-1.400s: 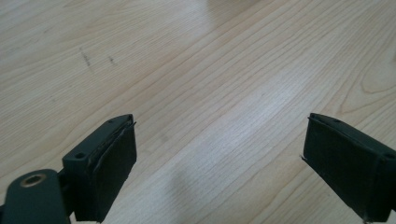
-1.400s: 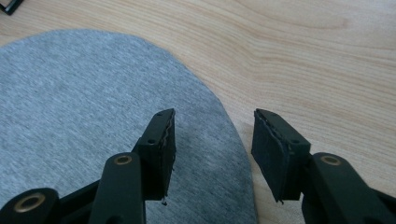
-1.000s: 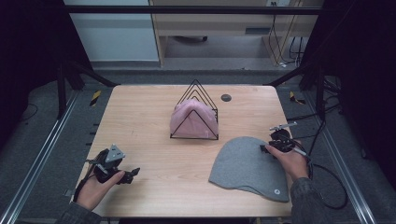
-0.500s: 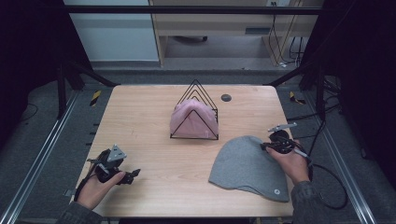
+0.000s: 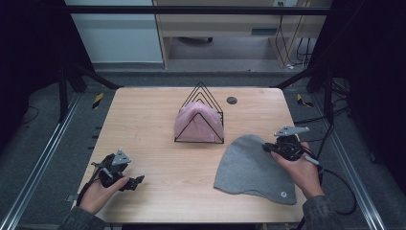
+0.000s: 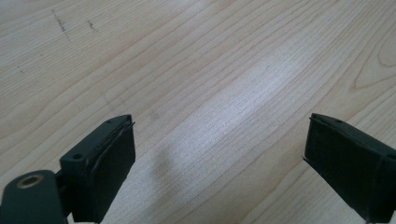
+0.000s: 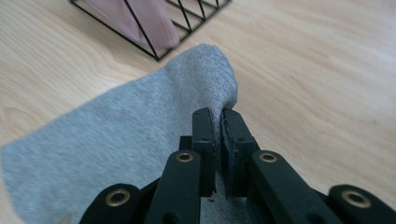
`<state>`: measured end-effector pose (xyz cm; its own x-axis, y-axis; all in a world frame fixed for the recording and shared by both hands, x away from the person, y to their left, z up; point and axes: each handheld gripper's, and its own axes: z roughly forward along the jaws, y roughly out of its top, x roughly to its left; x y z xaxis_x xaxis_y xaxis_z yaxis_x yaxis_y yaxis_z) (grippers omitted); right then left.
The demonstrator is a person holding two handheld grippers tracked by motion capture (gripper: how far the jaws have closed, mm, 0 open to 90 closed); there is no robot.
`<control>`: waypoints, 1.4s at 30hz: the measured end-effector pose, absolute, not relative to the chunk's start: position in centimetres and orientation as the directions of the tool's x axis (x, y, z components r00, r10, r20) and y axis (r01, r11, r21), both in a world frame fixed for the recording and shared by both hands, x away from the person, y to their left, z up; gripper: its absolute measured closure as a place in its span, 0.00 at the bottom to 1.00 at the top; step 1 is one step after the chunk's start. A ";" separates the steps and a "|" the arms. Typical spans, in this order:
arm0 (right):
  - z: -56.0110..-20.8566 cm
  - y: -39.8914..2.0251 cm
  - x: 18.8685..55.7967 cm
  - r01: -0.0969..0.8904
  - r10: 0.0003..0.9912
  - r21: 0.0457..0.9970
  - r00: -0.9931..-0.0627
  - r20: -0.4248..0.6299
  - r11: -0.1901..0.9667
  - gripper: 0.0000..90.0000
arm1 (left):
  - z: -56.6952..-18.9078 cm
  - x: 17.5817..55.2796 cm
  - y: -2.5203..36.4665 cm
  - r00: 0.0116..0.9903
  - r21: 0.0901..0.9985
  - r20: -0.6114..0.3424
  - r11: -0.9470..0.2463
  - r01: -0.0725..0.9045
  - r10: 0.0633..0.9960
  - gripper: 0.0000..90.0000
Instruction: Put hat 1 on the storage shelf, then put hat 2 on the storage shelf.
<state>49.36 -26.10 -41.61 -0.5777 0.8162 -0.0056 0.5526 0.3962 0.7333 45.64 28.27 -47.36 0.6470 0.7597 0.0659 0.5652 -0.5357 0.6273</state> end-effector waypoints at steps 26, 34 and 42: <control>-29.6 -17.7 44.7 0.230 0.620 0.832 -0.767 -0.164 0.504 0.95 | -45.8 44.8 26.8 0.716 0.659 0.002 -0.539 0.524 0.698 0.09; -27.2 -14.6 45.1 0.166 0.563 0.833 -0.803 -0.197 0.528 0.96 | -42.8 44.7 24.4 0.773 0.673 0.023 -0.581 0.457 0.634 0.10; -25.7 -11.8 45.2 0.122 0.518 0.826 -0.826 -0.223 0.550 0.96 | -40.5 45.5 22.6 0.788 0.699 0.024 -0.574 0.427 0.615 0.11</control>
<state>45.18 -11.77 -25.69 -0.8256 0.5182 -0.2231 0.1223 0.5504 0.8259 45.54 22.63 -40.54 0.7883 0.6149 0.0237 0.4266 -0.5738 0.6991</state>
